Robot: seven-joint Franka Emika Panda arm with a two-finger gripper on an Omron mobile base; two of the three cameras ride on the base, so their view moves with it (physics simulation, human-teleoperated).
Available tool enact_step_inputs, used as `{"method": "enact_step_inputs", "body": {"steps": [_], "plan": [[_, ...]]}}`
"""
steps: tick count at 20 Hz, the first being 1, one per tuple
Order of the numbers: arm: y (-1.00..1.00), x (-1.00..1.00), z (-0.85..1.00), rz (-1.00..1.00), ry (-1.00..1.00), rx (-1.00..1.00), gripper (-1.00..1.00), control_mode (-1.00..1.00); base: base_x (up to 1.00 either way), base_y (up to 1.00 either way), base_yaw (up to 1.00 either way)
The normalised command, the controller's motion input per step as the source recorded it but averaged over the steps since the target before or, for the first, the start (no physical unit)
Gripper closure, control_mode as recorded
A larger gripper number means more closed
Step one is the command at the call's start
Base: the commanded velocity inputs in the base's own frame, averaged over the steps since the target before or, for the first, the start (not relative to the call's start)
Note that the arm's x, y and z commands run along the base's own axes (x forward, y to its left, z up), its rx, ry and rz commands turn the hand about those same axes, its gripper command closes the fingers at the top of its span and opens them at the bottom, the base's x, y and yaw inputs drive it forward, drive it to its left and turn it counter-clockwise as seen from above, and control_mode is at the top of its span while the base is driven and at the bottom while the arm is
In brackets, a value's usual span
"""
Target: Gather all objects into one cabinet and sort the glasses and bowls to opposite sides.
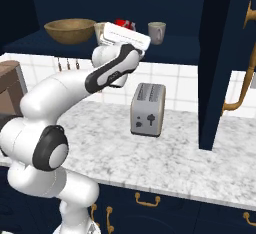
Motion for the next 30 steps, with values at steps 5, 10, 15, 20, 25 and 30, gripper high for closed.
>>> {"method": "enact_step_inputs", "body": {"steps": [5,10,15,20,25,30], "plan": [[0.04,0.36,-0.62,0.01,0.0,0.0,1.0,-1.0,0.0,0.0,0.0],[0.14,-0.11,-0.65,0.05,0.0,0.0,1.0,-1.0,0.0,0.0,0.0],[0.0,0.0,-0.28,0.03,0.0,0.01,1.0,-1.0,0.0,0.0,0.0],[0.0,-0.06,-0.37,0.06,0.05,0.0,1.0,-1.0,0.0,0.0,0.0],[0.01,-0.25,-0.54,0.11,0.09,0.0,1.0,-1.0,0.0,0.0,0.0],[0.0,-0.15,-0.42,0.11,0.12,0.0,1.0,-1.0,0.0,0.0,0.0]]}}
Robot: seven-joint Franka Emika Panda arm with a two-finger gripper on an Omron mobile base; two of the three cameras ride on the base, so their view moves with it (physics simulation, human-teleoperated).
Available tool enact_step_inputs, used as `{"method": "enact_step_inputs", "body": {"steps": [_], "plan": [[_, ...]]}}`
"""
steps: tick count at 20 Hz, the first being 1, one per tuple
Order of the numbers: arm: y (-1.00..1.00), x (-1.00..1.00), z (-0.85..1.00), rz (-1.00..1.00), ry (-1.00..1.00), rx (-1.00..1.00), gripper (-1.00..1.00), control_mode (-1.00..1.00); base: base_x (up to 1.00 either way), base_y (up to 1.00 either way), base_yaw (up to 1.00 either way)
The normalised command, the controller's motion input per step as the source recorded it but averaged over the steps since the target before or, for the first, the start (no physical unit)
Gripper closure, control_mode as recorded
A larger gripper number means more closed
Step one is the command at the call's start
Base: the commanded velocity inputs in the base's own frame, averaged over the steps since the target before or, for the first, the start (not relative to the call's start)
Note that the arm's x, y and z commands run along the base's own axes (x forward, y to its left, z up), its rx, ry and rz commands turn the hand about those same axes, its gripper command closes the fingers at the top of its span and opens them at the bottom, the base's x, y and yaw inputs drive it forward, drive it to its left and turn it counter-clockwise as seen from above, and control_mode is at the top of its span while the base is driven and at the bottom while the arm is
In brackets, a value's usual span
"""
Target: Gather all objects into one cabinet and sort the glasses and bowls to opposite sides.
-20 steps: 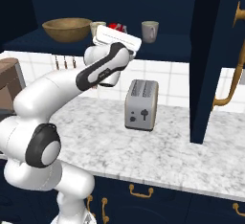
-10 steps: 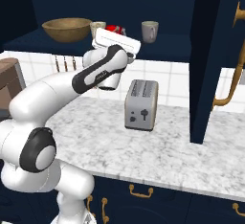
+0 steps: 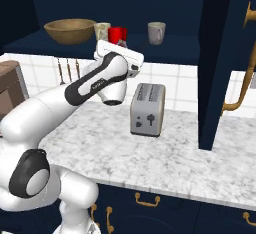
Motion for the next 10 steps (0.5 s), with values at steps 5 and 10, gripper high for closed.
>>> {"method": "enact_step_inputs", "body": {"steps": [5,10], "plan": [[0.0,-0.03,-0.11,0.04,0.07,0.01,1.0,-1.0,0.0,0.0,0.0],[0.0,-0.01,-0.13,0.03,0.05,0.01,1.0,-1.0,0.0,0.0,0.0]]}}
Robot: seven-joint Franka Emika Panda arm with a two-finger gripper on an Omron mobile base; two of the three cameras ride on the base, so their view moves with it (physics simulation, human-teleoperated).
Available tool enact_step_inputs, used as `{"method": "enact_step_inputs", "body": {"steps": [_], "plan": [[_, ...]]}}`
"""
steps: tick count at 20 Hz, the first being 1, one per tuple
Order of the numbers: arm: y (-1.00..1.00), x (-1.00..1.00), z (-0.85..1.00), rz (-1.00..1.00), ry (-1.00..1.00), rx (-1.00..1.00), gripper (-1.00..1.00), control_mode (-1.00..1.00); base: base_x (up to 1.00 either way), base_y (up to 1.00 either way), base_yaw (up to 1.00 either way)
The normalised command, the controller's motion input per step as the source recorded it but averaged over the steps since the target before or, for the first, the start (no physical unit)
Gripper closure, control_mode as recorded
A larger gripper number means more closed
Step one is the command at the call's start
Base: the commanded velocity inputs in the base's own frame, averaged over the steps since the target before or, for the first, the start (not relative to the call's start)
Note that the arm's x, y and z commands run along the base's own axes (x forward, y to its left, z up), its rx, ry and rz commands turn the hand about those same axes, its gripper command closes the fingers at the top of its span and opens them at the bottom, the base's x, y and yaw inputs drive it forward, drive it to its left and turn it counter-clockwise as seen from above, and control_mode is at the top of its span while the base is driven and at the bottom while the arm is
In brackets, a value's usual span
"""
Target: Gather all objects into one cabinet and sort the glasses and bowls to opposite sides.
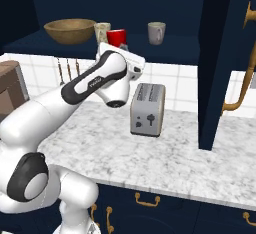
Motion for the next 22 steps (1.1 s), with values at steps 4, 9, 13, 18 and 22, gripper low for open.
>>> {"method": "enact_step_inputs", "body": {"steps": [4,9,13,18,22], "plan": [[0.02,-0.08,-0.17,0.04,0.03,0.0,1.0,-1.0,0.0,0.0,0.0],[0.28,0.06,-0.16,0.02,0.0,0.12,-1.0,-1.0,0.0,0.0,0.0],[0.0,0.01,-0.09,0.0,0.0,0.1,-1.0,-1.0,0.0,0.0,0.0],[0.0,-0.63,0.0,0.04,0.0,0.01,-1.0,-1.0,0.0,0.0,0.0],[0.0,-1.0,0.0,0.08,0.0,0.0,-1.0,-1.0,0.0,0.0,0.0]]}}
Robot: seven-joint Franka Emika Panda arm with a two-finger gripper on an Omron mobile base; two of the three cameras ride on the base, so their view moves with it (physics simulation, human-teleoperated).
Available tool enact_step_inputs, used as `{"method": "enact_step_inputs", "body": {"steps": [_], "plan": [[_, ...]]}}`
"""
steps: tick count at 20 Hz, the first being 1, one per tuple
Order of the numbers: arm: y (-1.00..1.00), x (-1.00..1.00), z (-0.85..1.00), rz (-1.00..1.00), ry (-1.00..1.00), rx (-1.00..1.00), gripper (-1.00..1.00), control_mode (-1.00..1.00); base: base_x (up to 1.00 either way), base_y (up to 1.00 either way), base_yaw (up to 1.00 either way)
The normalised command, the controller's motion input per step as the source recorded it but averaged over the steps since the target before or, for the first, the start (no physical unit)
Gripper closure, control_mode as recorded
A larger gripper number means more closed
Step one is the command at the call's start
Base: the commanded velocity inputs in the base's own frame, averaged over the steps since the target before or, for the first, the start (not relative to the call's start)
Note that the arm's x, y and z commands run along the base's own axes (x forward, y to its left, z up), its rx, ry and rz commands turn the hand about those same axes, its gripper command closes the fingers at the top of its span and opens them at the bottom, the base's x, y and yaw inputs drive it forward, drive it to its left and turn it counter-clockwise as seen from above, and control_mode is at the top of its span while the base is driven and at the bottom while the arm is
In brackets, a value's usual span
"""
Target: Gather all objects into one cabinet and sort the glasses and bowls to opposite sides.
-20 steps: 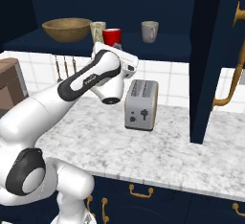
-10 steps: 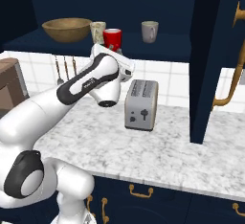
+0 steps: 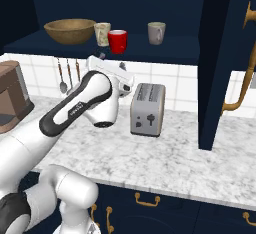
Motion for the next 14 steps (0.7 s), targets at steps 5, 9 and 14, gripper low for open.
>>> {"method": "enact_step_inputs", "body": {"steps": [5,9,14], "plan": [[0.0,-1.0,0.0,0.07,0.01,0.0,-1.0,-1.0,0.0,0.0,0.0],[0.0,-1.0,0.0,0.04,0.1,0.0,-1.0,-1.0,0.0,0.0,0.0],[0.0,-0.65,0.07,0.01,0.25,0.0,-1.0,-1.0,0.0,0.0,0.0]]}}
